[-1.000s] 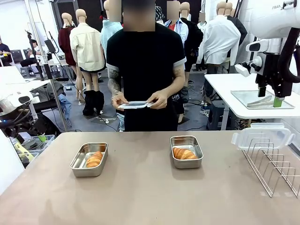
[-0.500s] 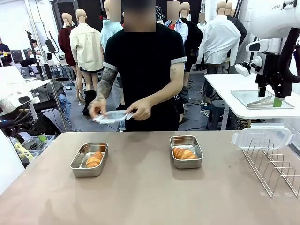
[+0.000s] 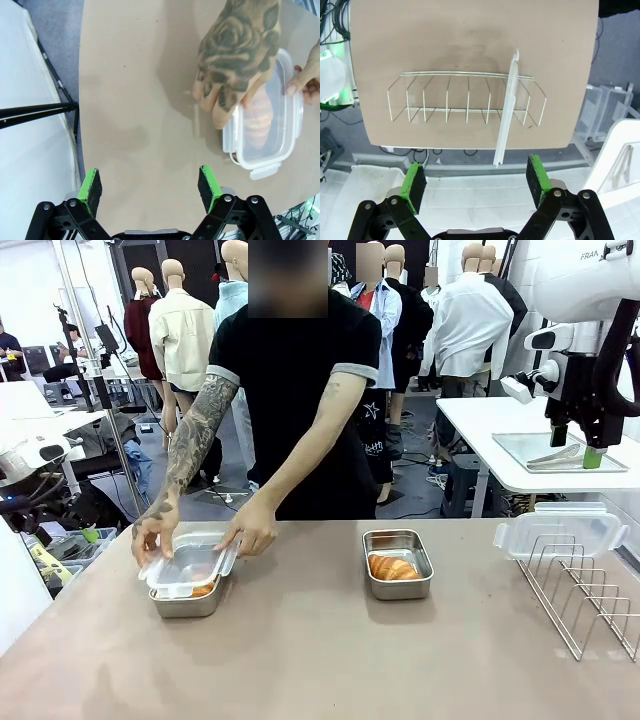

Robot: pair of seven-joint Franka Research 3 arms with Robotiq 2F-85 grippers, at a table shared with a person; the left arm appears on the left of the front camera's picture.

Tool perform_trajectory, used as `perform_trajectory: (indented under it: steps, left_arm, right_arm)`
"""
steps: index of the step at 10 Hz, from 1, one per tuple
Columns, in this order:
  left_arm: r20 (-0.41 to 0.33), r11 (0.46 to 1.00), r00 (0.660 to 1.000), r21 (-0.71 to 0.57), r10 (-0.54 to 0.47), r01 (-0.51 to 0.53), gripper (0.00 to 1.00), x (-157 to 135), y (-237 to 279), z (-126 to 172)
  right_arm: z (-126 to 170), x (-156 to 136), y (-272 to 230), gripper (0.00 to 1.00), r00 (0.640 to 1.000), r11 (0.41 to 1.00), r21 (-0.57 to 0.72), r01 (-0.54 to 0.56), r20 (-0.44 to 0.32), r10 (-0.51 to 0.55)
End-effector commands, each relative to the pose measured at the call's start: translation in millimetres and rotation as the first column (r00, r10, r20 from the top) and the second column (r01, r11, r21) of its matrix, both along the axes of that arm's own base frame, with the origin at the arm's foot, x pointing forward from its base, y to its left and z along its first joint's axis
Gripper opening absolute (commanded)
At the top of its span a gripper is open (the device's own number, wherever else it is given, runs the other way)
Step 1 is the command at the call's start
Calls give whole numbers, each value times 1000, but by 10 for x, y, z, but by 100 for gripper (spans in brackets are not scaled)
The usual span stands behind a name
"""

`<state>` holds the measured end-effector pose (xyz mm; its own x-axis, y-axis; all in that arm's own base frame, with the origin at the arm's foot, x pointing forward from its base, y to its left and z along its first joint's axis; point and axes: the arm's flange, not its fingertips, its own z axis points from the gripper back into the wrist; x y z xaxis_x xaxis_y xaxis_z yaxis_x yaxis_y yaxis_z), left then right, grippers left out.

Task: Place the bread in airtight containers.
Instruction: Pick up one Airtight Container lid and hand it to the human.

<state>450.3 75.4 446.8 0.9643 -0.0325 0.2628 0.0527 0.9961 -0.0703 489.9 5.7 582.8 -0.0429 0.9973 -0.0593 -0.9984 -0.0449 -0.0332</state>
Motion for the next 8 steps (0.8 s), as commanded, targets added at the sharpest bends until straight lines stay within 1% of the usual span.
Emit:
perform_trajectory:
  steps: [1, 8]
  left_arm:
    - [1, 1000, 1000, 10, 15, -15, 100, -20, 7, 1]
    - [1, 1000, 1000, 10, 15, -15, 100, -20, 7, 1]
  right_arm:
    - [26, 3, -7, 100, 1000, 1000, -2, -20, -9, 20]
    - [26, 3, -7, 100, 1000, 1000, -2, -20, -9, 20]
